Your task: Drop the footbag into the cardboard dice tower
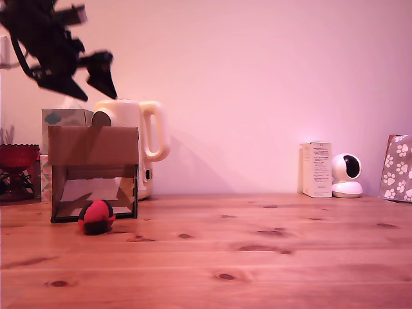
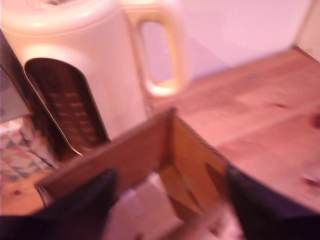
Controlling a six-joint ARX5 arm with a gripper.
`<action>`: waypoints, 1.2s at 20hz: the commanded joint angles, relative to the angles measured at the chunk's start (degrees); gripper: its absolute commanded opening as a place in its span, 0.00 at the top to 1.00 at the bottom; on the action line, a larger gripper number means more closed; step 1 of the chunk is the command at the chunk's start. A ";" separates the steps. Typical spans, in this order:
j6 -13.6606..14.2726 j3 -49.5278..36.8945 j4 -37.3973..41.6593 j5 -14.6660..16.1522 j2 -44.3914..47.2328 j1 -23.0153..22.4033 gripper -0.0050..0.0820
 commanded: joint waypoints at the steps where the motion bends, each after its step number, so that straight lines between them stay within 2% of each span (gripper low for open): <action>1: -0.04 0.04 -2.08 1.68 -2.01 -0.61 0.91; 3: -0.42 0.04 -4.85 3.37 -3.28 -0.77 0.97; 8: -0.90 -0.61 -9.73 6.43 -5.68 -0.96 0.97; 11: -0.94 -4.92 -8.83 7.58 -8.15 -0.96 0.97; 15: -2.56 -16.55 -1.64 8.17 -15.19 -0.96 0.97; 17: -5.22 -23.26 2.71 9.29 -19.37 -0.96 0.97; 24: -8.48 -45.18 17.18 9.46 -31.39 -1.07 0.97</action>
